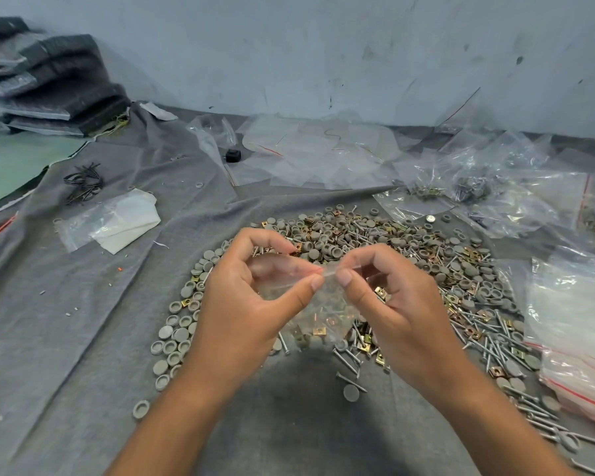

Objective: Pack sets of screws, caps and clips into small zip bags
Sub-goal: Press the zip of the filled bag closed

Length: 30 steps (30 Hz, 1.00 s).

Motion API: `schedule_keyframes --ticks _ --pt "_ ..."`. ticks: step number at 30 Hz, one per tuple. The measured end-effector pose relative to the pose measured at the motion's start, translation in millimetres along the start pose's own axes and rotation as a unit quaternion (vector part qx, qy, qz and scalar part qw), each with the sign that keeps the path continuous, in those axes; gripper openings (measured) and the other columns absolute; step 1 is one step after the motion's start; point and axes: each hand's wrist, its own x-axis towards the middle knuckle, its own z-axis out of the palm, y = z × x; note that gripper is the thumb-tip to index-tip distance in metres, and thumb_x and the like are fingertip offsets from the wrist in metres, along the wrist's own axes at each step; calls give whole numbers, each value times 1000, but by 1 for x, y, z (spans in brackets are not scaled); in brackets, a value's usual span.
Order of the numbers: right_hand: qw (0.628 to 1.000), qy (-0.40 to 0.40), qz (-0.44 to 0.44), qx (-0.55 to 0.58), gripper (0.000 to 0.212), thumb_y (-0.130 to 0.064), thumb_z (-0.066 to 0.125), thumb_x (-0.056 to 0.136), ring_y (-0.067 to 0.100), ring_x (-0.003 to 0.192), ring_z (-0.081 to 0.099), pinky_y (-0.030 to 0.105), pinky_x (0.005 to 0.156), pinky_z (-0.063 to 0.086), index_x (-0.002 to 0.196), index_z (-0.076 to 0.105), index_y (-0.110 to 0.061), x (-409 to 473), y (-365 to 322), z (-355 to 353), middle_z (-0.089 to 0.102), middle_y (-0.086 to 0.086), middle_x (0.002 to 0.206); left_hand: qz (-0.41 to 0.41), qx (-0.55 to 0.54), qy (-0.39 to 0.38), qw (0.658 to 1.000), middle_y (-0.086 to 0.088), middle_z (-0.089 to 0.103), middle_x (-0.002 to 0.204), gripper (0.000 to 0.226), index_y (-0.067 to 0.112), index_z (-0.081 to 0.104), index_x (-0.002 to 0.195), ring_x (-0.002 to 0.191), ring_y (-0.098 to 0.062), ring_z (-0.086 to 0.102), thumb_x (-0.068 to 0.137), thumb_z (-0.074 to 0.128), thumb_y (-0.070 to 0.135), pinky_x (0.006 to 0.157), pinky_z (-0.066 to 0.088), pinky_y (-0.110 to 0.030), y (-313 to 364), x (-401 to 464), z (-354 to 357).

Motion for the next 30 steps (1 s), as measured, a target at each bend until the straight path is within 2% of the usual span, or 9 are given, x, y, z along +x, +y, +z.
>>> schedule_keyframes --ticks 2,5,12,19,24,29,30 --pt "997 9 27 67 11 -34 58 99 6 73 58 17 61 45 95 65 -27 1 2 -4 63 -13 84 -7 -11 13 1000 -3 79 93 37 33 59 99 87 -19 76 73 86 32 71 59 -27 -1 2 -2" --pt "992 14 46 116 10 -34 58 98 4 74 58 18 61 49 96 65 -27 3 6 -9 63 -11 83 -13 -13 26 999 -3 79 92 35 40 60 94 82 -17 74 71 85 36 68 57 -27 -2 4 -5" --pt "991 -7 46 125 8 -37 64 96 9 78 61 25 66 52 97 68 -29 4 7 -11 66 -7 87 -8 -17 36 999 -5 78 92 32 39 59 92 83 -20 74 73 85 35 70 60 -29 -3 4 -7" --pt "993 7 31 114 7 -33 60 100 3 71 56 14 60 45 96 65 -29 1 8 -5 64 -11 82 4 -22 15 1000 -5 79 97 35 35 59 98 90 -21 75 75 85 32 72 58 -27 -4 3 -3" --pt "989 -17 35 141 4 -33 60 98 -2 69 56 11 58 44 97 64 -32 -1 6 -3 64 -17 83 23 -1 14 1000 -6 78 94 32 34 55 95 84 -24 75 81 83 29 69 59 -28 -5 1 -2" --pt "994 -30 19 101 8 -38 67 93 15 78 64 27 63 52 97 68 -31 -1 4 -3 70 -6 91 29 11 11 999 -6 78 94 32 30 54 97 87 -25 75 82 82 27 72 59 -29 -3 1 -2" --pt "995 -25 16 98 9 -38 67 94 16 77 64 26 62 52 97 68 -30 -1 5 -3 70 -6 90 25 10 10 1000 -6 78 94 34 30 55 99 89 -25 75 80 83 28 73 59 -32 -2 1 -2"
